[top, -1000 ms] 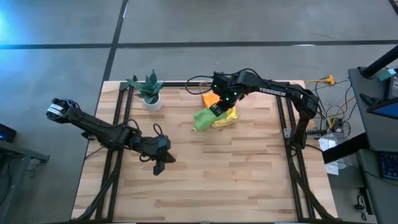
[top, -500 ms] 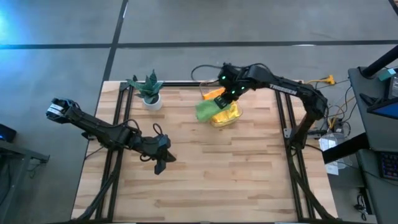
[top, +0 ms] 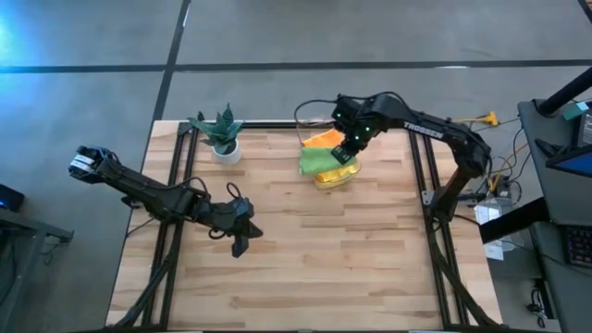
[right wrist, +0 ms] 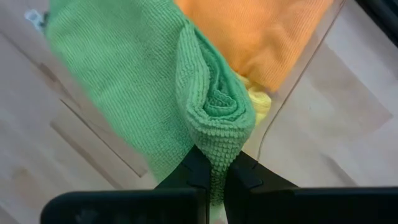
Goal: Fold microfiber towels
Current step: Put the folded green towel into the transparent bin
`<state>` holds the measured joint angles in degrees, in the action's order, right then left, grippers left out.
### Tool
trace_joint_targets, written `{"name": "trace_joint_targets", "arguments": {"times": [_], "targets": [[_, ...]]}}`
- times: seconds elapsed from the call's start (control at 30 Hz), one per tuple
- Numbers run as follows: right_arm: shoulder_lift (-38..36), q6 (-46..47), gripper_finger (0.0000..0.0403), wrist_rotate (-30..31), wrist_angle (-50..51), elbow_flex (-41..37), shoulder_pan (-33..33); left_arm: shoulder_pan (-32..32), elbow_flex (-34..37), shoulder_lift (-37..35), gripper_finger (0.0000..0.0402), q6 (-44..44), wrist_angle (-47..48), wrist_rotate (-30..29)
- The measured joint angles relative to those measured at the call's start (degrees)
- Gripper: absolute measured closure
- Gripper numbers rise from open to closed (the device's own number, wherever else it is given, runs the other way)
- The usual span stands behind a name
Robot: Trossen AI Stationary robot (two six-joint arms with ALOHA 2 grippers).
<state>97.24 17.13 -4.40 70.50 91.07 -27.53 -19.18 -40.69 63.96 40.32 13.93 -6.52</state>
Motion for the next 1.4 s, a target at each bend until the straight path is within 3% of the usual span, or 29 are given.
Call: {"name": "trace_joint_targets", "arguments": {"times": [0.33, 0.57, 0.97, 1.4], "targets": [[2.26, -4.41, 0.0391, 1.53, -0.11, -4.99, 0.02, 0.07, 0.02, 0.03, 0.0401, 3.39, -0.29, -0.11], [3.90, -6.16, 0.0391, 4.56, -5.85, -9.35, 0.01, 0.07, 0.07, 2.30, 0.0402, 5.59, -1.35, -0.11], [6.33, -10.76, 0.0389, 5.99, -7.76, -9.84, 0.00, 0.04, 0.07, 8.07, 0.0402, 7.54, -11.42, 1.71], [3.59, -12.70, 0.0288, 5.99, -1.15, -0.69, -0.59, 0.07, 0.07, 9.09, 0.0402, 8.85, -13.07, 2.73]]}}
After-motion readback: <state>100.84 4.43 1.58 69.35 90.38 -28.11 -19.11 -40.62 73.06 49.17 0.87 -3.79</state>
